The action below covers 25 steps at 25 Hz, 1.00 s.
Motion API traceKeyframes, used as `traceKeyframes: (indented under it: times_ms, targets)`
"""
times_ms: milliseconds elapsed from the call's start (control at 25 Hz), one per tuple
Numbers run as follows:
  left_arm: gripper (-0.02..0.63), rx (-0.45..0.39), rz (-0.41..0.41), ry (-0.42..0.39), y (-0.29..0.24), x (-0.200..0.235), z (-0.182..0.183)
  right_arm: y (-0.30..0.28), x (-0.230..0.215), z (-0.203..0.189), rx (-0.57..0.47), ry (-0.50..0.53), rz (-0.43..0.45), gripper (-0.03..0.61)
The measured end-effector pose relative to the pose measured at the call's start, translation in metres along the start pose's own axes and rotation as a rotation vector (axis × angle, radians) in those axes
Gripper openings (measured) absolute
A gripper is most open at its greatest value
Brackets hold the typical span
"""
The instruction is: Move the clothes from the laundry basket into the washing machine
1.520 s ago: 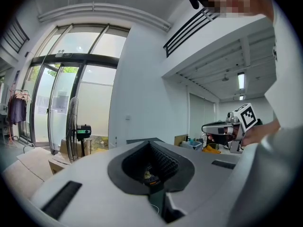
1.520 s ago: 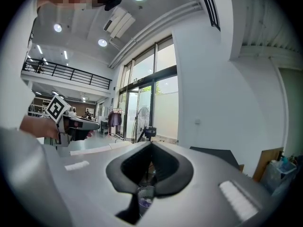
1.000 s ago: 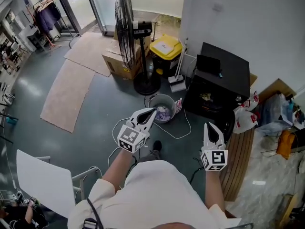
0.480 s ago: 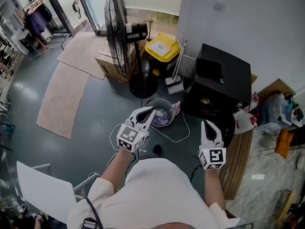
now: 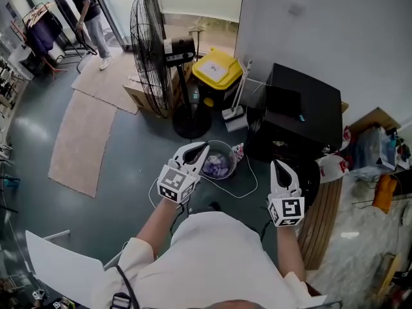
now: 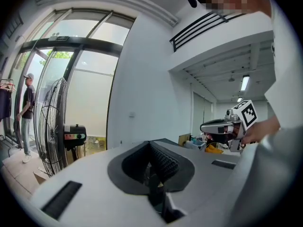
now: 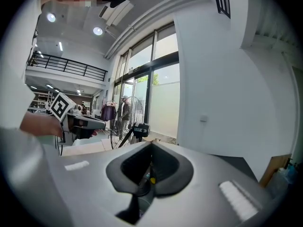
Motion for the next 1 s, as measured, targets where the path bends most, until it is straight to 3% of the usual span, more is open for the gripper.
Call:
traceKeyframes:
  times_ms: [520,1000]
  targets:
    - [0.006,0.024,0.043,0.008,-0.009,0.013,-0.007,-0.030,-0.002,-0.016,0.015,-0.027,0.058,0.011]
    - [0.006,0.019,0.182,0.037,-0.032,-0.023,-0.017,-0.048,-0.048,-0.024,0.040,-0.020,0.227,0.011]
Point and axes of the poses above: the fingertips, and each gripper's own axes: y backward along the fingers, x to its left, z out of its top, the point moved 8 cm from there along y, backward along the fingers, and after that the axes turned 11 degrees about -x, right-handed, at the moved point
